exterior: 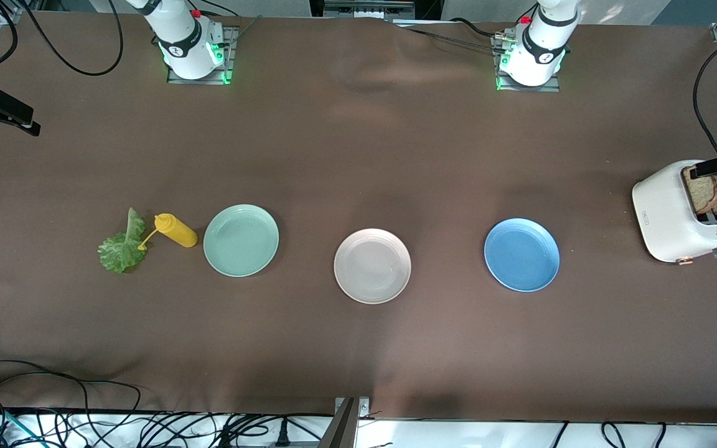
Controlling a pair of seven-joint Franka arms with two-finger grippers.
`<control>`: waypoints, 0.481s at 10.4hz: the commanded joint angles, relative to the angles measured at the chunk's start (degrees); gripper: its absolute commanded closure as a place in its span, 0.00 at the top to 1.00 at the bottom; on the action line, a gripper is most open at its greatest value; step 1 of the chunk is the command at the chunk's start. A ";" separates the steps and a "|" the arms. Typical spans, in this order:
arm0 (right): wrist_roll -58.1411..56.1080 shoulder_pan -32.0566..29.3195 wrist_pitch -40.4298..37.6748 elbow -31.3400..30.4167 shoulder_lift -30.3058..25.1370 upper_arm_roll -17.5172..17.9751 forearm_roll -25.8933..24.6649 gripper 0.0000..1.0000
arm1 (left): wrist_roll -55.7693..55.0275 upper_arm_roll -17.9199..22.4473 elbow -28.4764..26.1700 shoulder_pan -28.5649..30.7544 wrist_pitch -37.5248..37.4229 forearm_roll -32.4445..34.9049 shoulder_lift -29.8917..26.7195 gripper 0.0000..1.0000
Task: Make sandwich on beige plate with both arms
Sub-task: 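Lower the left gripper over the toaster and close on a bread slice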
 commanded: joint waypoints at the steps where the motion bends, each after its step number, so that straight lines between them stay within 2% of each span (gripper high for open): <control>1: -0.66 -0.13 -1.31 -0.03 0.07 -0.36 2.21 1.00 | 0.45 -0.76 0.29 0.59 0.94 1.84 0.82 1.00; 5: -1.02 0.66 -0.44 0.05 1.74 0.25 2.31 1.00 | 2.99 -0.76 0.29 3.14 3.31 2.02 3.72 1.00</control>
